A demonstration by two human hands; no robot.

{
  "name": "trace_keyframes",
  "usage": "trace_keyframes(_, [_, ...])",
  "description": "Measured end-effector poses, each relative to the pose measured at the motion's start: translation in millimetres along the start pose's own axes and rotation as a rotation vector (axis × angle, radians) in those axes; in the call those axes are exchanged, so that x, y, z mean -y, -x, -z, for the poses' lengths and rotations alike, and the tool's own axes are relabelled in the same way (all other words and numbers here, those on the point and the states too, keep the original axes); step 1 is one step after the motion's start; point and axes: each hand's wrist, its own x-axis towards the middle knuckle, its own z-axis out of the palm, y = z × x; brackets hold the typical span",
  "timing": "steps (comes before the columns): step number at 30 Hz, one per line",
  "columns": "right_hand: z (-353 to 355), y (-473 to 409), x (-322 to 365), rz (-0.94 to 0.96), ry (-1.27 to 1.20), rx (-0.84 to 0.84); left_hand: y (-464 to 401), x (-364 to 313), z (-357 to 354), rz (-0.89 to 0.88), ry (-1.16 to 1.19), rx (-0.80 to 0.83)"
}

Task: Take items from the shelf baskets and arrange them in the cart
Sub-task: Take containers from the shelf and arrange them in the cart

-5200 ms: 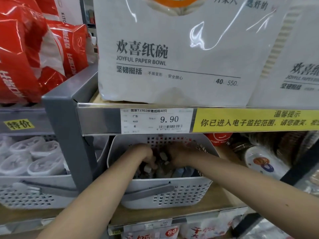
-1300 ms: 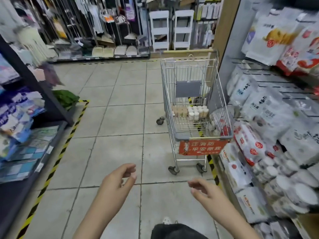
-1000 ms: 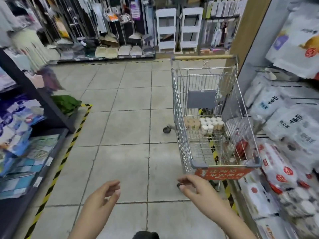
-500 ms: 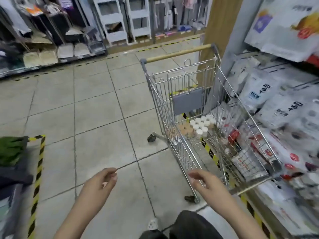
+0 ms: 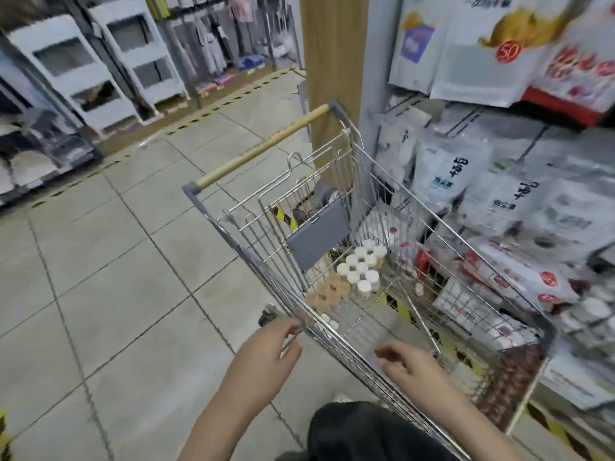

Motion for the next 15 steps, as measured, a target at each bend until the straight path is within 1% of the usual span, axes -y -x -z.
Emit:
trace_keyframes(4, [-3.2,-55.8,26.8,0.017,0.032,0.033,-48.3,10.9,11.9,-0.071,-0.07,0.044])
trace_keyframes(8, [-9.5,-91.8,32.6,-0.025,-0.041,-0.001,-84.8,26.5,19.3,-0.11,-0.118,0.155])
trace_keyframes(12, [-12.3,-121.5,15.2,-0.194,-0.149,-0.037,-140.3,37.4,21.7,-0.165,-0.192,0.256])
trace_keyframes(15, [-16.1,-133.7,-0.3,-0.341,-0.256,-0.097,-185.6,34.5,16.0,-0.234,-0.213,0.332])
